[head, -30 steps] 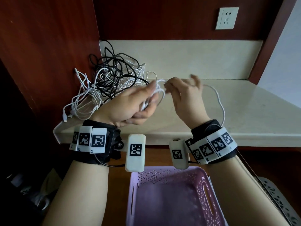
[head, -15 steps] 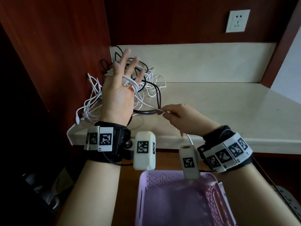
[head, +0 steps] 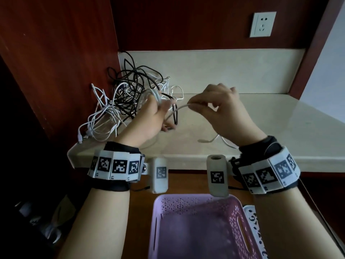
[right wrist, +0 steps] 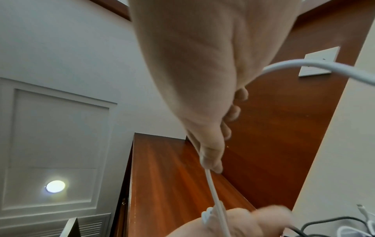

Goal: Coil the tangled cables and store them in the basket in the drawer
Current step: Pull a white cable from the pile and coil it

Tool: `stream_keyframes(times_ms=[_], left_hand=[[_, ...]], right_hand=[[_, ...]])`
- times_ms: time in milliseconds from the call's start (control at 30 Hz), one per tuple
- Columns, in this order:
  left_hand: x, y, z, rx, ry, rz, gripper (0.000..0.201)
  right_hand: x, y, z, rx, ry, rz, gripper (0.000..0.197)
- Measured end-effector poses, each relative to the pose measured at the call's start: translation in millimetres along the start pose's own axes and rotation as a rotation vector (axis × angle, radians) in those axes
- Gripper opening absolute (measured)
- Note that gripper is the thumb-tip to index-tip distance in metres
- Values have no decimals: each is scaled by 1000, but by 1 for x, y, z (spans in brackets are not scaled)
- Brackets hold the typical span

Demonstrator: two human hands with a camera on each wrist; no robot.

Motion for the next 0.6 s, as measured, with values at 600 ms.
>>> stream_keyframes(times_ms=[600], left_hand=[[25,4,28,246,-35,-530,36]], right_hand=[[0,5,14,-367,163,56,6]])
Point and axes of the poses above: each hand's wrist, its own x-axis away from the middle knuckle, its own y-axis out of the palm, z = x × y, the point moved 3 cm from there along -x, towards the middle knuckle, and after that the axes turned 3 degrees about y, right-handed, at the moved point
